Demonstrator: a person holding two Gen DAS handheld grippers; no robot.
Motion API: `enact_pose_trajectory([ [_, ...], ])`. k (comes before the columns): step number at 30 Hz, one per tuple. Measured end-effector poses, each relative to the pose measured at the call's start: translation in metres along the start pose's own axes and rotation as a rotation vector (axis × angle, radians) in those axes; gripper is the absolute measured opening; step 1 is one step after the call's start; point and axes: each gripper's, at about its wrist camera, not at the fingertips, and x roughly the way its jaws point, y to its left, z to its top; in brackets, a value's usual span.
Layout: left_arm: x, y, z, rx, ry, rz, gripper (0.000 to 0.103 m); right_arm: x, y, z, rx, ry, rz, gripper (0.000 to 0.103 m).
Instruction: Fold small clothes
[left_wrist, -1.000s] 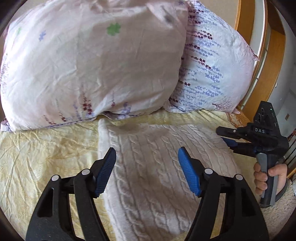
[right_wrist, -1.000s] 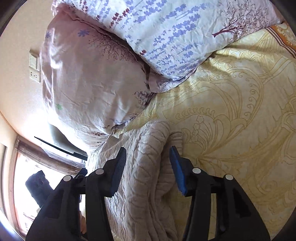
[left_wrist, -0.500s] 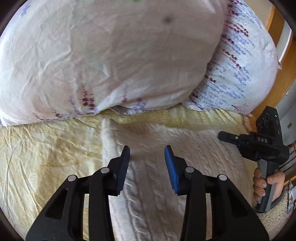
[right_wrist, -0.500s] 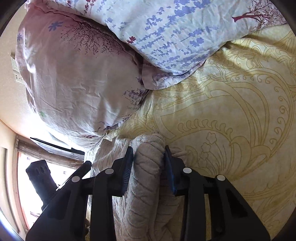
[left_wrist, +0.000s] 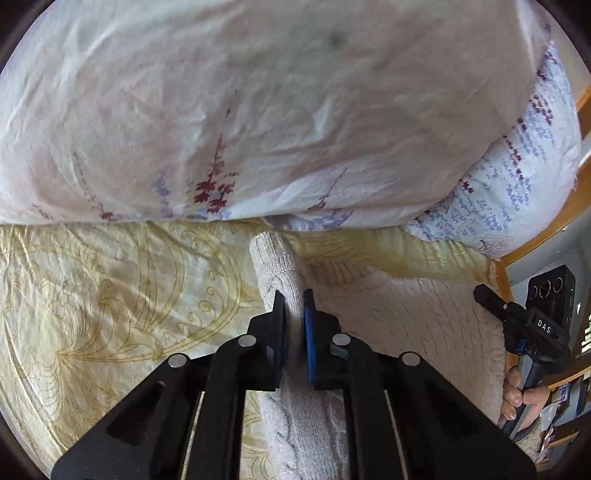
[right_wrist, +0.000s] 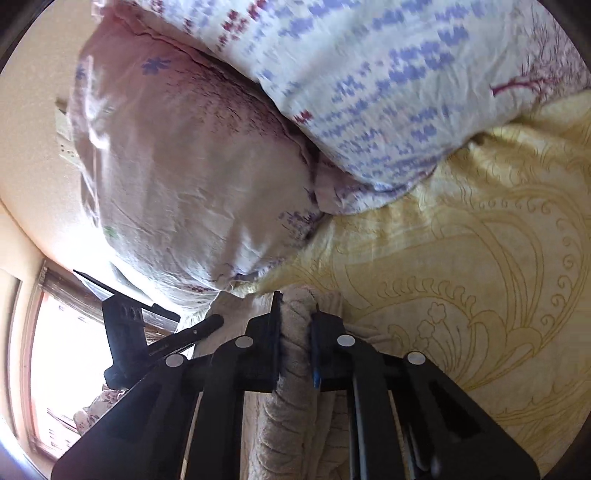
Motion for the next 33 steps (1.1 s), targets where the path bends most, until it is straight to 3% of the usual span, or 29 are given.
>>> enact_pose_trajectory([
  [3, -0.005, 0.005, -0.001, -0.004, -0.046, -0.003, 0.005, 0.001, -0.005, -0.002, -0.015, 0.003, -0.072, 0.011],
  [9, 0.012, 0.021, -0.007, -0.021, -0.012, 0.048, 0.004, 0.023, -0.031, -0.009, 0.069, 0.072, -0.14, 0.011],
  [12, 0.009, 0.007, -0.013, 0.044, -0.047, 0.1, 0.004, 0.021, -0.023, -0.008, 0.037, 0.081, -0.155, 0.013],
  [16, -0.032, -0.01, -0.027, 0.12, -0.157, 0.087, 0.008, -0.008, -0.014, -0.017, 0.044, 0.05, -0.109, 0.033],
  [19, -0.068, -0.029, -0.052, 0.209, -0.215, 0.027, 0.013, -0.033, -0.012, -0.033, 0.029, 0.051, -0.066, 0.036],
  [21, -0.075, -0.041, -0.066, 0.244, -0.176, -0.002, 0.013, -0.041, -0.013, -0.046, 0.041, 0.068, -0.039, 0.036],
  [25, -0.062, -0.048, -0.084, 0.232, -0.067, 0.078, 0.014, -0.042, -0.013, -0.066, 0.064, 0.109, 0.0, 0.036],
  [26, -0.063, -0.043, -0.086, 0.217, -0.065, 0.07, 0.017, -0.041, -0.012, -0.07, 0.055, 0.117, -0.008, 0.036],
  [27, -0.067, -0.038, -0.089, 0.202, -0.065, 0.067, 0.031, -0.043, -0.01, -0.073, 0.046, 0.121, -0.014, 0.036],
  [28, -0.069, -0.033, -0.091, 0.181, -0.058, 0.074, 0.055, -0.044, -0.009, -0.076, 0.044, 0.125, -0.014, 0.036],
  [29, -0.072, -0.029, -0.094, 0.161, -0.05, 0.071, 0.062, -0.043, -0.007, -0.078, 0.043, 0.128, -0.01, 0.036],
  [33, -0.074, -0.018, -0.107, 0.128, -0.012, 0.017, 0.064, -0.045, 0.005, -0.083, -0.013, 0.11, -0.005, 0.036],
])
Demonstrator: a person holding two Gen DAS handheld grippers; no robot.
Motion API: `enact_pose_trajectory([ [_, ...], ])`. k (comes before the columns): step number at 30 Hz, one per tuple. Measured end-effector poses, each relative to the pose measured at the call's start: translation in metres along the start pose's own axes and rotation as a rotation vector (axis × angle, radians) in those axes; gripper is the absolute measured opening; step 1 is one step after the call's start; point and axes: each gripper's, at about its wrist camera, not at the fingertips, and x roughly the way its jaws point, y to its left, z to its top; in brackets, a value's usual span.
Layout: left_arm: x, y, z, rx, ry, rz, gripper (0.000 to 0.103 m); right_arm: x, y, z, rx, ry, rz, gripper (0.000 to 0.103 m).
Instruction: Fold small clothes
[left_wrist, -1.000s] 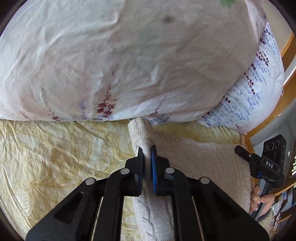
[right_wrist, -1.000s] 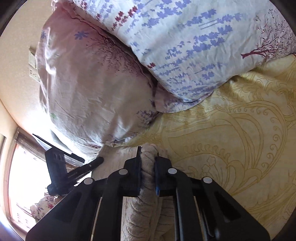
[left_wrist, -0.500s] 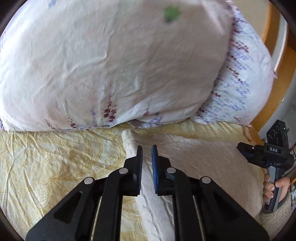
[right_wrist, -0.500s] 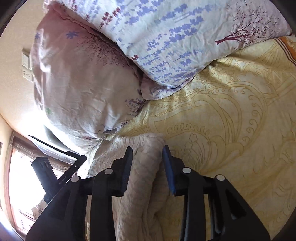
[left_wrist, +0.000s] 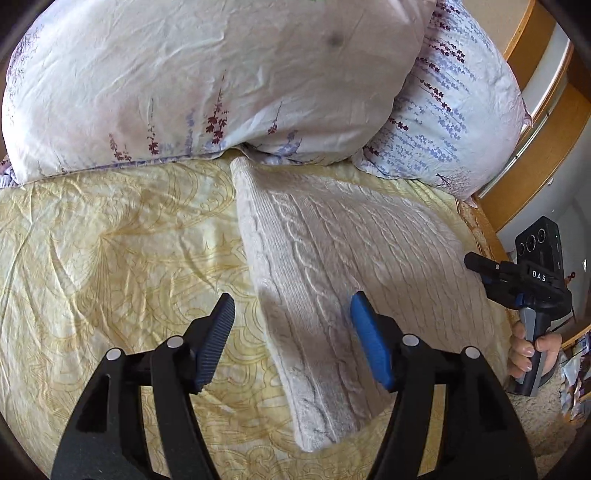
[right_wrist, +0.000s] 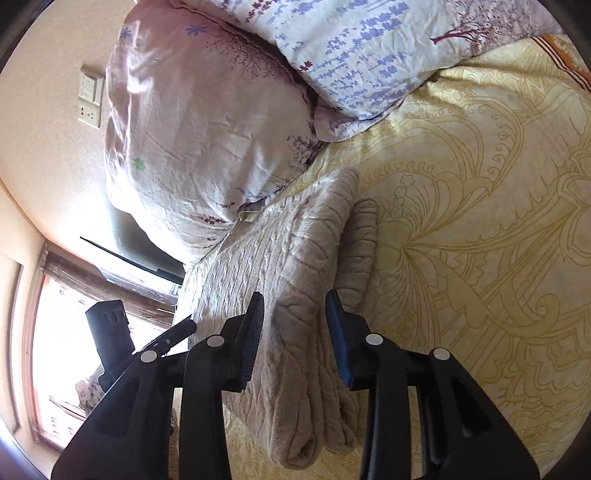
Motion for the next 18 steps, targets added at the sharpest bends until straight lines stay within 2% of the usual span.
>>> enact_pose_trajectory([
  [1, 0.005, -0.004, -0.001, 0.008, 0.002, 0.007, 0.062, 0.001, 0.004, -0.002, -0.026, 0.005, -0.006, 0.035],
  [2, 0.008, -0.005, -0.002, 0.011, 0.007, -0.005, 0.055, 0.004, 0.009, -0.004, -0.063, 0.01, -0.034, 0.021],
  [3, 0.012, -0.006, -0.002, 0.003, 0.018, -0.04, 0.04, 0.005, 0.014, -0.006, -0.105, -0.001, -0.075, 0.017],
  [4, 0.011, -0.007, -0.002, 0.003, 0.007, -0.035, 0.035, 0.002, 0.019, -0.007, -0.13, -0.022, -0.095, 0.015],
  [6, 0.006, -0.009, -0.002, 0.032, -0.011, -0.046, 0.03, -0.01, 0.023, -0.005, -0.128, -0.074, -0.072, 0.012],
  [8, 0.003, -0.004, -0.002, 0.032, -0.014, -0.077, 0.028, -0.015, 0.023, -0.003, -0.129, -0.085, -0.075, 0.011],
  [11, 0.004, 0.006, -0.01, 0.043, -0.028, -0.098, 0.027, -0.004, 0.009, -0.008, -0.1, -0.038, -0.136, 0.01],
  [14, 0.005, 0.006, -0.022, 0.091, -0.077, -0.068, 0.031, 0.007, -0.006, -0.015, -0.053, -0.025, -0.137, 0.013],
  [17, -0.007, -0.005, -0.029, 0.118, -0.121, -0.023, 0.038, -0.004, 0.001, -0.018, -0.05, -0.041, -0.131, 0.024],
  [18, -0.016, -0.008, -0.032, 0.128, -0.144, -0.019, 0.038, -0.011, 0.006, -0.02, -0.063, -0.051, -0.127, 0.025],
])
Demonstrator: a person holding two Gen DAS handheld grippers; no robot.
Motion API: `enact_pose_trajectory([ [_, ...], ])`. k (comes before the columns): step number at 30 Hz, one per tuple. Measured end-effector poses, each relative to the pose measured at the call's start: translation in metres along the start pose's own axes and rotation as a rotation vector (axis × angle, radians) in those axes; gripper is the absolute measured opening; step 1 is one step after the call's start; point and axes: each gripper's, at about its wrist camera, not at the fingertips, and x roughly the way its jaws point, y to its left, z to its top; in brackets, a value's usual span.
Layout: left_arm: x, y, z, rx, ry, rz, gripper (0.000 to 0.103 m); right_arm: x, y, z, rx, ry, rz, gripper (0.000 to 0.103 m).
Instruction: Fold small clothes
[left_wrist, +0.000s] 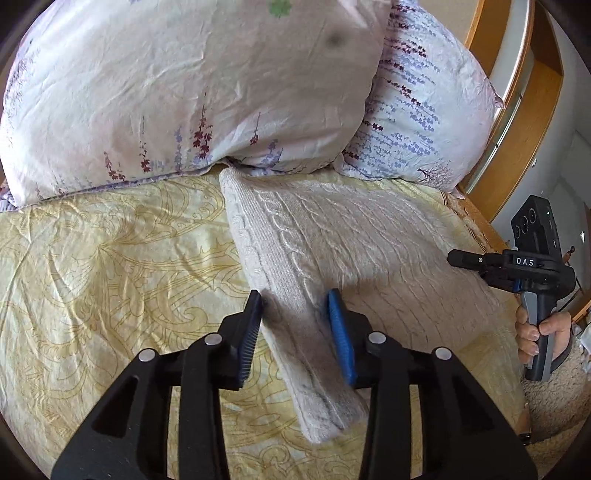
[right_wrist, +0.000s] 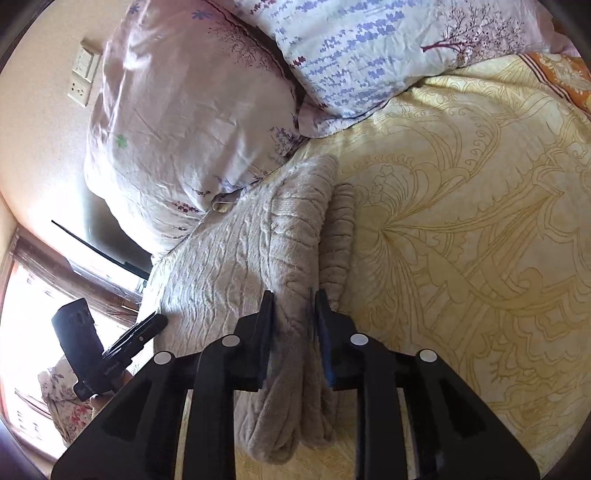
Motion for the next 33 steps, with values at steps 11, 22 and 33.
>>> enact_pose_trajectory([
  [11, -0.038, -0.039, -0.057, 0.192, -0.002, 0.112, 0.043, -0.051, 0.023, -0.047, -0.106, -0.054, 0.012, 0.061],
  [22, -0.021, -0.041, -0.053, 0.107, 0.028, 0.174, 0.051, -0.028, 0.026, -0.058, -0.15, -0.035, -0.063, 0.046],
  [33, -0.011, -0.038, -0.054, 0.068, 0.059, 0.156, 0.043, -0.022, 0.02, -0.06, -0.15, -0.034, -0.07, 0.035],
])
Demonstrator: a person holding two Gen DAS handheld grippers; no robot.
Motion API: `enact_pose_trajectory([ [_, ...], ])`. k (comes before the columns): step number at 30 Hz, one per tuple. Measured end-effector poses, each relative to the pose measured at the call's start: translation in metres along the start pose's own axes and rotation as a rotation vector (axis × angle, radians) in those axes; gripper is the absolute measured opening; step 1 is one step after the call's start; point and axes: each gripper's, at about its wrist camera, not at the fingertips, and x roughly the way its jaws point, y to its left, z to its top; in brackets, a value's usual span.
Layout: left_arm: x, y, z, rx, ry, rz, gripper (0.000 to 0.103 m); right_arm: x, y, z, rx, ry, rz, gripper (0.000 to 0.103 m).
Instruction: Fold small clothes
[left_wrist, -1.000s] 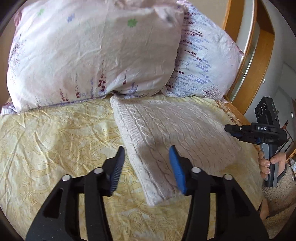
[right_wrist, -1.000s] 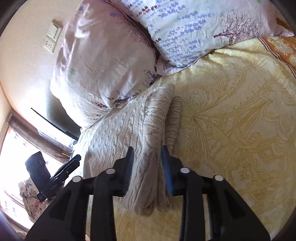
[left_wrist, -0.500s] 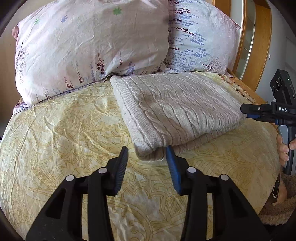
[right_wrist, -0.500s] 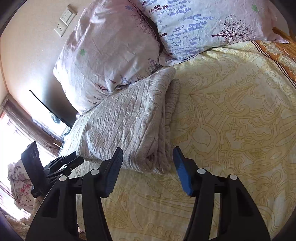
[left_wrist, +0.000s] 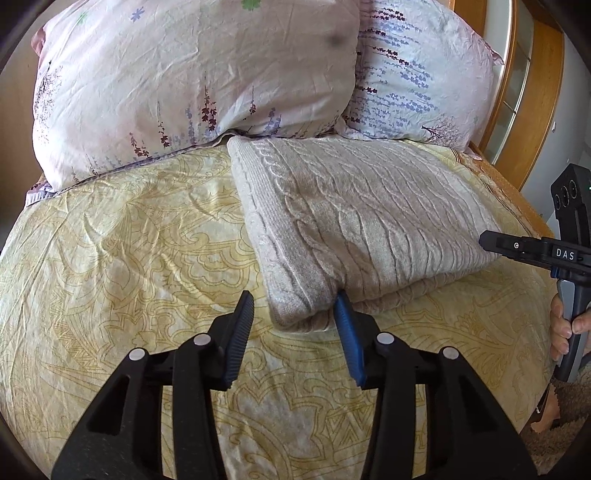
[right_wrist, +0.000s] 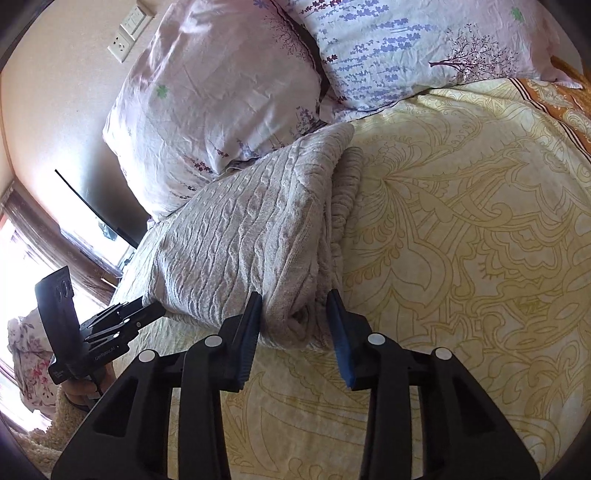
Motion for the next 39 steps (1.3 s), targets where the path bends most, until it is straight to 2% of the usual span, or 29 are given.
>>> enact_pose_trajectory([
  [2, 0.002, 0.0, 0.0, -0.002, 0.008, -0.023, 0.03, 0.0, 0.001, 0.0, -0.008, -0.001, -0.003, 0.021],
  [4, 0.001, 0.0, 0.0, -0.006, 0.005, -0.023, 0.021, -0.005, 0.001, 0.002, 0.003, -0.023, 0.017, 0.015],
  [7, -0.007, 0.003, 0.003, -0.028, -0.017, -0.046, 0.019, -0.02, 0.01, 0.007, -0.017, -0.082, 0.018, 0.013],
  [12, 0.002, 0.011, -0.004, -0.056, 0.02, -0.049, 0.018, 0.0, 0.002, 0.0, -0.009, 0.008, -0.088, 0.013],
  [14, 0.006, 0.014, -0.009, -0.078, 0.036, -0.046, 0.016, 0.0, 0.002, -0.003, 0.001, 0.0, -0.095, 0.013],
  [16, 0.006, 0.017, -0.011, -0.099, 0.032, -0.059, 0.016, 0.001, 0.008, -0.003, -0.03, 0.005, -0.138, 0.013],
  [18, 0.004, 0.014, -0.012, -0.077, 0.032, -0.043, 0.019, 0.003, 0.015, -0.005, -0.076, 0.001, -0.185, 0.015],
  [20, -0.003, 0.014, -0.014, -0.075, 0.017, -0.032, 0.023, 0.0, 0.021, -0.007, -0.105, -0.007, -0.206, 0.021],
  [22, -0.019, 0.016, -0.016, -0.103, -0.028, -0.029, 0.044, -0.01, 0.022, -0.008, -0.1, -0.041, -0.21, 0.029],
  [24, -0.036, 0.02, -0.013, -0.146, -0.106, -0.05, 0.051, -0.025, 0.025, -0.005, -0.091, -0.113, -0.187, 0.029],
  [26, -0.043, 0.019, -0.004, -0.185, -0.162, -0.106, 0.05, -0.034, 0.031, 0.002, -0.095, -0.172, -0.154, 0.029],
  [29, -0.031, 0.005, 0.014, -0.179, -0.178, -0.151, 0.05, -0.024, 0.046, 0.011, -0.147, -0.161, -0.14, 0.029],
  [31, -0.015, -0.008, 0.024, -0.158, -0.158, -0.159, 0.048, -0.011, 0.053, 0.012, -0.183, -0.129, -0.159, 0.029],
  [32, -0.006, -0.014, 0.028, -0.148, -0.139, -0.162, 0.042, -0.005, 0.054, 0.012, -0.193, -0.113, -0.175, 0.029],
  [33, 0.002, -0.019, 0.029, -0.138, -0.119, -0.164, 0.04, 0.0, 0.054, 0.011, -0.193, -0.094, -0.197, 0.029],
  [36, 0.024, -0.031, 0.027, -0.107, -0.051, -0.133, 0.04, 0.01, 0.047, 0.008, -0.174, -0.04, -0.23, 0.028],
  [39, 0.034, -0.035, 0.02, -0.073, -0.02, -0.103, 0.04, 0.019, 0.048, 0.0, -0.217, 0.005, -0.267, 0.028],
])
